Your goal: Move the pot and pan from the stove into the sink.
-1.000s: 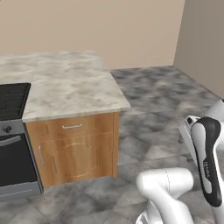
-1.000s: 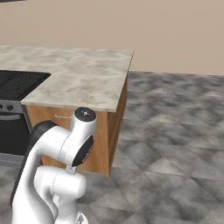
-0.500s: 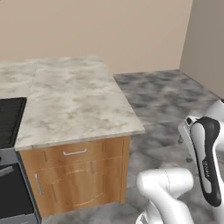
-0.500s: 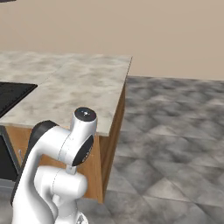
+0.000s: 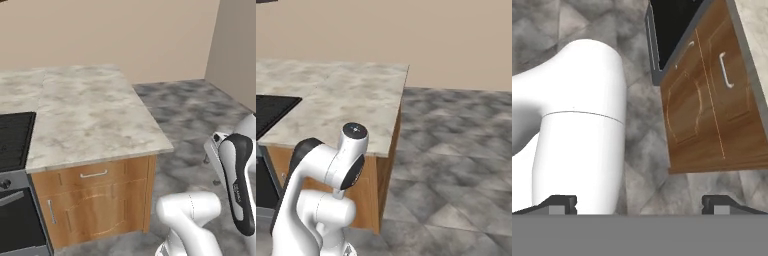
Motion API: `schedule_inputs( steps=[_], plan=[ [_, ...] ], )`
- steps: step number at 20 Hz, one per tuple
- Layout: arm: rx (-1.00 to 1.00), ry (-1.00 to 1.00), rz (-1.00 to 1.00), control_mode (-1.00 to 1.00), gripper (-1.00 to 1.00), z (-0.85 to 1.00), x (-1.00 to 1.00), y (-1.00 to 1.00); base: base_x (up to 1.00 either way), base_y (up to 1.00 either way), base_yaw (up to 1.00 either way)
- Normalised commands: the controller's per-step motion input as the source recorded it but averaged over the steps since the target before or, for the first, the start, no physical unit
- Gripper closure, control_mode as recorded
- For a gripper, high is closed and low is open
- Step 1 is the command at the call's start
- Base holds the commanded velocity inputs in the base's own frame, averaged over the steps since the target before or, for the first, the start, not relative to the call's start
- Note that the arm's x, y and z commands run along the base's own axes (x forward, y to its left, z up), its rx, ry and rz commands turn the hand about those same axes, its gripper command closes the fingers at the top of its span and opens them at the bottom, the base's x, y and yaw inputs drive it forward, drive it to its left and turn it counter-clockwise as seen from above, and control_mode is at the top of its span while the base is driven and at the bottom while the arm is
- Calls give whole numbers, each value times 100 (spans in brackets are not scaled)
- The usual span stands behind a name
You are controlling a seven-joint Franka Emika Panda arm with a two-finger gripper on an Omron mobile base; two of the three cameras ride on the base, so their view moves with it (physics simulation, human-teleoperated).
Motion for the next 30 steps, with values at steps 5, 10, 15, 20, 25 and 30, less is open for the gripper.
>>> schedule_inputs(
  steps=[5,10,15,20,25,30],
  plan=[
    [0,0,0,100,-100,0,0,0,1,88,-14],
    [0,0,0,100,-100,0,0,0,0,91,-14],
    [0,0,0,100,-100,0,0,0,0,92,-11],
    [0,0,0,100,-100,0,0,0,-8,89,-7],
    [0,0,0,100,-100,0,0,0,-11,84,-3],
    [0,0,0,100,-100,0,0,0,-4,86,-2]
  ],
)
